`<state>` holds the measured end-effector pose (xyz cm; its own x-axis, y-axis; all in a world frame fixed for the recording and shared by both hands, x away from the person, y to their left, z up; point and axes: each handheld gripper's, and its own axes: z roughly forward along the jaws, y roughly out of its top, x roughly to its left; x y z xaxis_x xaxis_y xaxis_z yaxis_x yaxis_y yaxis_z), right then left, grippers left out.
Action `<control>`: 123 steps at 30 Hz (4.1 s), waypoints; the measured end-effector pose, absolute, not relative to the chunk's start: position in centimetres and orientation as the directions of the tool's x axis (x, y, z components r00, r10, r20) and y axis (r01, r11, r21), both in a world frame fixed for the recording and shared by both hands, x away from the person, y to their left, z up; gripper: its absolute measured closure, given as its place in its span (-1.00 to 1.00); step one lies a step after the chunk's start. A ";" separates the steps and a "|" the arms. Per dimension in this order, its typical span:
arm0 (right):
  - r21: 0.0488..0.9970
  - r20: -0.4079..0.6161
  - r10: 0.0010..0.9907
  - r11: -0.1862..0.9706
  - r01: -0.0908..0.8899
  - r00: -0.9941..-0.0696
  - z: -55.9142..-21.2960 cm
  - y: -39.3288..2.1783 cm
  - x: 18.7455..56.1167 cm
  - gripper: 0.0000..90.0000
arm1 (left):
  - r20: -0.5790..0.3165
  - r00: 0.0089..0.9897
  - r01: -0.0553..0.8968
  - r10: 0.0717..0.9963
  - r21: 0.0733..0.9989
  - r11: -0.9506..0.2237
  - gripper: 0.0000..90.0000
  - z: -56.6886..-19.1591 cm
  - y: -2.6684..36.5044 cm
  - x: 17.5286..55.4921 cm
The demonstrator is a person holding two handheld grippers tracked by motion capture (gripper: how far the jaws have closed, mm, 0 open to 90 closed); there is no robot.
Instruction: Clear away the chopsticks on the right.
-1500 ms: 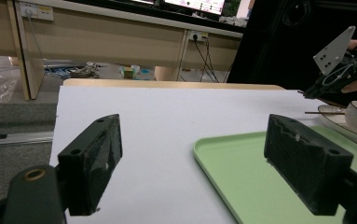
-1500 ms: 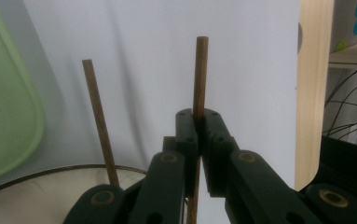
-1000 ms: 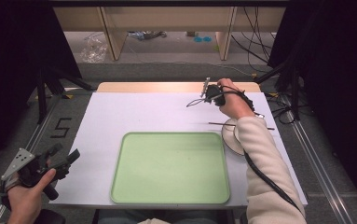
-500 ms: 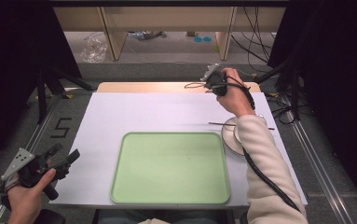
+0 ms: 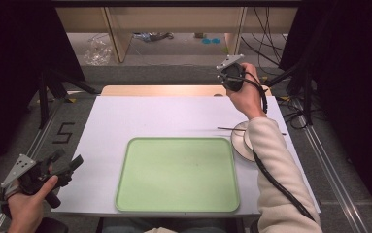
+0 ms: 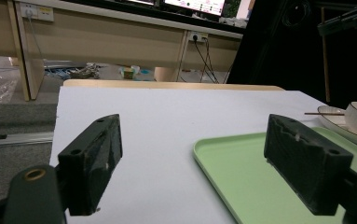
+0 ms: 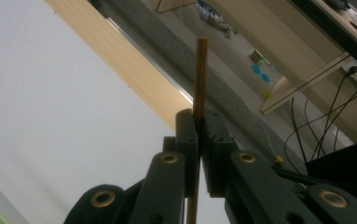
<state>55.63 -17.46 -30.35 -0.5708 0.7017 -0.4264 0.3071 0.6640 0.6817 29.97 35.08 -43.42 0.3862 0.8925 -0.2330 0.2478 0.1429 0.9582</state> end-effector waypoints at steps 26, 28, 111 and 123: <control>0.759 -0.237 0.831 0.482 0.438 -0.503 -27.9 -16.6 54.6 0.95 | -0.234 0.386 0.249 0.893 0.958 0.143 -0.58 -43.4 35.1 29.9; 0.764 -0.222 0.840 0.465 0.447 -0.494 -27.6 -16.6 54.5 0.95 | -0.238 0.382 0.250 0.893 0.957 0.148 -0.58 -43.4 35.1 29.9; 0.051 0.059 0.995 0.077 0.996 -0.080 -44.1 -16.6 51.3 0.92 | -0.238 0.392 0.245 0.889 0.958 0.148 -0.58 -43.4 34.9 30.1; 0.048 0.033 0.993 0.108 0.993 -0.110 -44.9 -16.2 51.3 0.85 | -0.243 0.389 0.245 0.889 0.957 0.155 -0.58 -43.4 34.9 30.0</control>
<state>51.33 -16.15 -44.92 -0.1100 0.9934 0.0330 0.9929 0.1084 0.0481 30.02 34.87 -43.43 0.3887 0.8887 -0.2434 0.2450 0.1550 0.9571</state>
